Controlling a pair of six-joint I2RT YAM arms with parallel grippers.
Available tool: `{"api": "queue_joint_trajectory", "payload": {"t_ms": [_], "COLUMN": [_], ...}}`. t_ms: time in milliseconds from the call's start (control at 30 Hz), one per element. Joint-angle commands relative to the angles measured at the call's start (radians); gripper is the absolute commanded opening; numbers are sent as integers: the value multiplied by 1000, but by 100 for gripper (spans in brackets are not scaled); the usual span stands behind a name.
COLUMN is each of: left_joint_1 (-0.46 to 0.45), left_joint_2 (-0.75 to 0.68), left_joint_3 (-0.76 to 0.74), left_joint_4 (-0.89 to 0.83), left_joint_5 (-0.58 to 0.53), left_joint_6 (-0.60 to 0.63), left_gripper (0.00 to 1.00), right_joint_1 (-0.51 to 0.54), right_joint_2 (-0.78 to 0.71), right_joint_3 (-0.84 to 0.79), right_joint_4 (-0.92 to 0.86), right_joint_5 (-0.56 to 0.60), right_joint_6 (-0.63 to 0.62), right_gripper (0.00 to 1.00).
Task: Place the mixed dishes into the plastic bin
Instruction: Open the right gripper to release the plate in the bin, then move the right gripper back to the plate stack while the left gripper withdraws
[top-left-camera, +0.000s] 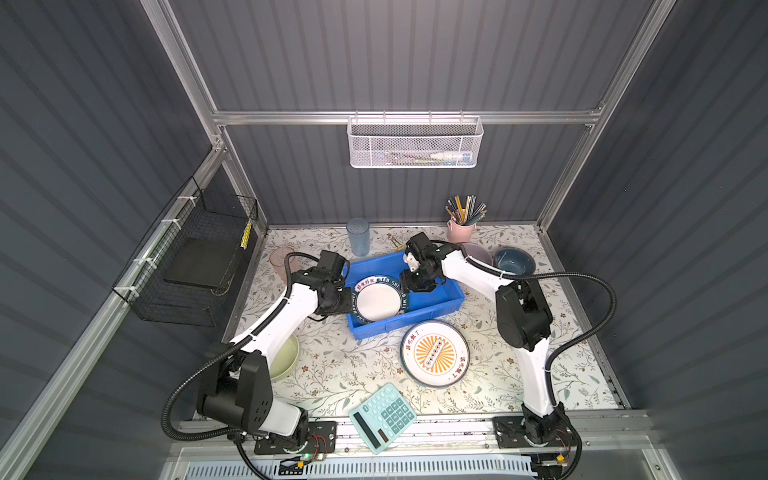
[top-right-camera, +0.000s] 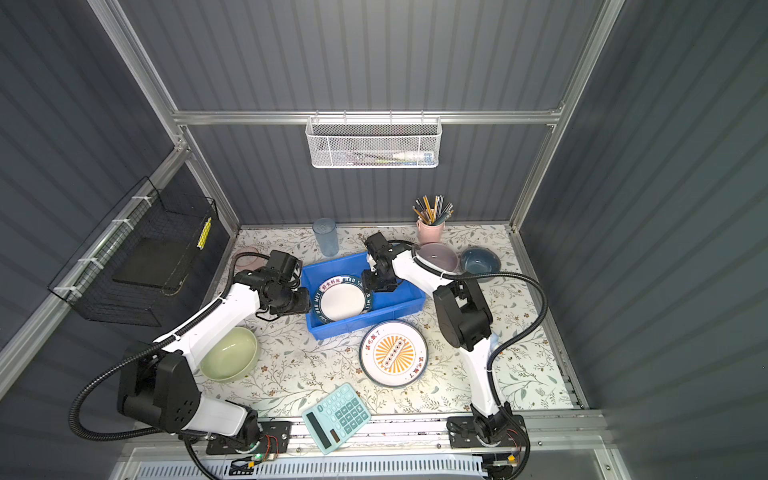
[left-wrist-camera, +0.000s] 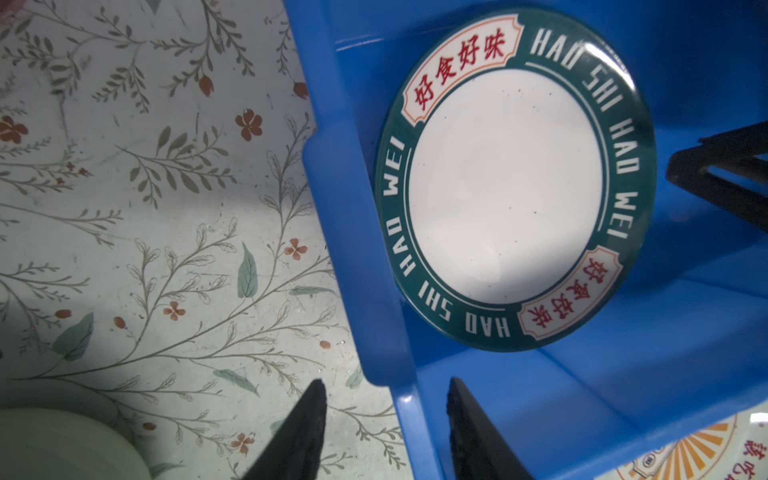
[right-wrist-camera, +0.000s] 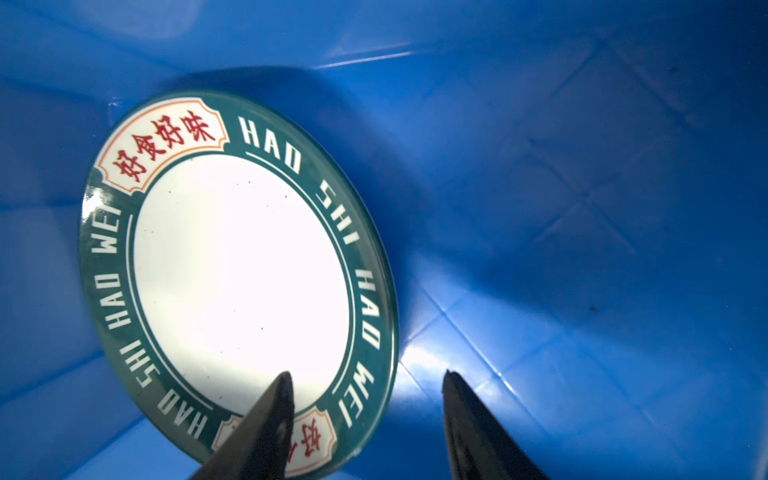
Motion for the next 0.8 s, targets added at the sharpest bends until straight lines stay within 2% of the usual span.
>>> {"api": "queue_joint_trajectory", "payload": {"t_ms": [0, 167, 300, 367, 533, 767], "left_joint_1": [5, 3, -11, -40, -170, -229], "left_joint_2": [-28, -41, -92, -112, -122, -161], "left_joint_3": [50, 58, 42, 43, 52, -40], "left_joint_4": [-59, -89, -75, -75, -88, 20], "left_joint_5": [70, 151, 197, 201, 120, 195], "left_joint_6": [78, 142, 158, 162, 142, 95], "left_gripper": [50, 53, 57, 58, 59, 55], "right_joint_1": [3, 0, -7, -15, -34, -77], "right_joint_2": [-98, -220, -343, -408, -580, -799], "right_joint_3": [7, -48, -157, -228, -428, -684], "right_joint_4": [-39, -32, -12, 6, 39, 57], "right_joint_5": [24, 16, -8, -32, -71, -66], "right_joint_6": [-40, -51, -63, -56, -38, 12], "right_gripper": [59, 60, 60, 60, 60, 60]}}
